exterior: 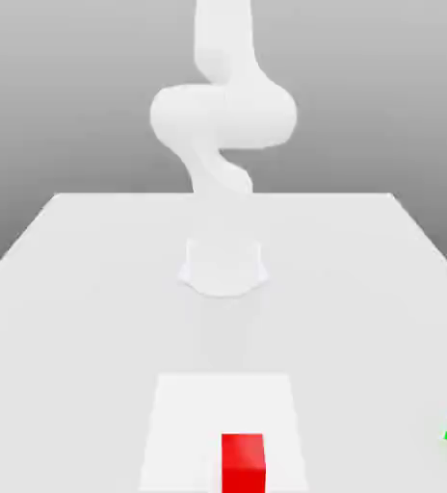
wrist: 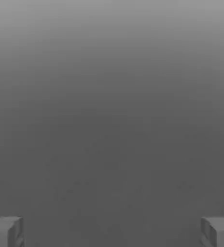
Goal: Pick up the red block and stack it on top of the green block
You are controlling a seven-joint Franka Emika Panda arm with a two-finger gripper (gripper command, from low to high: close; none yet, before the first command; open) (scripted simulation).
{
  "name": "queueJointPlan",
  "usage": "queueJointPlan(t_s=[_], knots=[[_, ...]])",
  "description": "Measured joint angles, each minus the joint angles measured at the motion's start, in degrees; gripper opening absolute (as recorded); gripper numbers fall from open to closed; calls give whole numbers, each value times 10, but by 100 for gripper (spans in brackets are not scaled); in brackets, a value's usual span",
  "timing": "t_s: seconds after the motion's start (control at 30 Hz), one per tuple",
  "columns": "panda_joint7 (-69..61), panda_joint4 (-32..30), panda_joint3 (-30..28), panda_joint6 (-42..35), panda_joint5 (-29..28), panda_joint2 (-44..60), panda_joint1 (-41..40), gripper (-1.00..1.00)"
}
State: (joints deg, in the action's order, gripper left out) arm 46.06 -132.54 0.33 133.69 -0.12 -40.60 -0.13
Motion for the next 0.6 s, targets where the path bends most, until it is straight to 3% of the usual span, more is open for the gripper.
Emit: queueJointPlan(t_s=[0.6], knots=[[19, -55, 14, 138, -12, 377, 2, 0]])
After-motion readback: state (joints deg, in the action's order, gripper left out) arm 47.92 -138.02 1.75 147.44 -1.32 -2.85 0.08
